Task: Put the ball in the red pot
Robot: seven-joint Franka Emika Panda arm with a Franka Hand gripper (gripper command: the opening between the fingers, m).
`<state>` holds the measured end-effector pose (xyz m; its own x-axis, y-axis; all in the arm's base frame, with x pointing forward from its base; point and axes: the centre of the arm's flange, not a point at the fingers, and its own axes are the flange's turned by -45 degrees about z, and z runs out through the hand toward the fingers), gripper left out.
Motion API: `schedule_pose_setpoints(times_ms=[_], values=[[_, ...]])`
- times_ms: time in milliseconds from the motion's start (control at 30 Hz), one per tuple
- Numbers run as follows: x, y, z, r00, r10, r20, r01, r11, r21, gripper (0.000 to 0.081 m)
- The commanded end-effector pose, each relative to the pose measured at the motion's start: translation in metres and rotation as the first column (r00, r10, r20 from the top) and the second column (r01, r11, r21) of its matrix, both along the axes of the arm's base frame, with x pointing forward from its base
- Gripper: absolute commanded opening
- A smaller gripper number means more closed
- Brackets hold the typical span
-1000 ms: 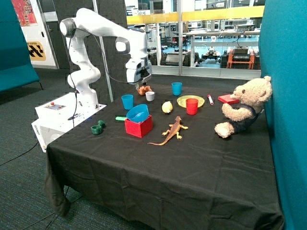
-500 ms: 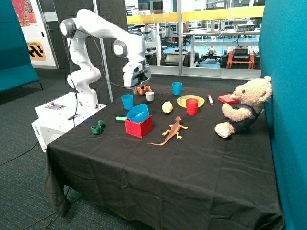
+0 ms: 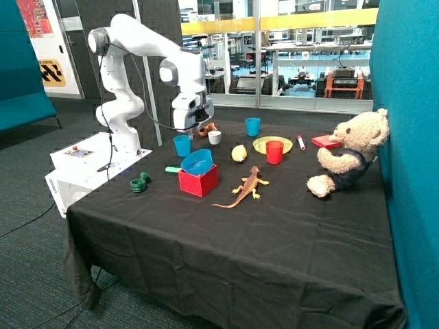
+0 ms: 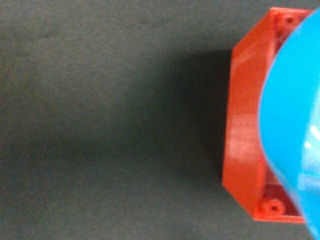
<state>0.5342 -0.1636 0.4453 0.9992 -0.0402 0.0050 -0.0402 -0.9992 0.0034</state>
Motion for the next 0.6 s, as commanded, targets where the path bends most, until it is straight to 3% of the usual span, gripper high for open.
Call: schedule_pose_setpoints(times_ms=[0,400,567], values=[[-0.003,-0.020,0.003,1.000,-0.001,-0.0049,0.001,1.000,0.0036,0.0577],[-0.002,-0.020,-0.008,1.000,0.024,-0.0049,-0.024,1.000,0.0036,0.0559],[-0.002,-0.026,-0.021,1.000,0.019,-0.0049,-0.019,1.000,0.0036,0.0552]])
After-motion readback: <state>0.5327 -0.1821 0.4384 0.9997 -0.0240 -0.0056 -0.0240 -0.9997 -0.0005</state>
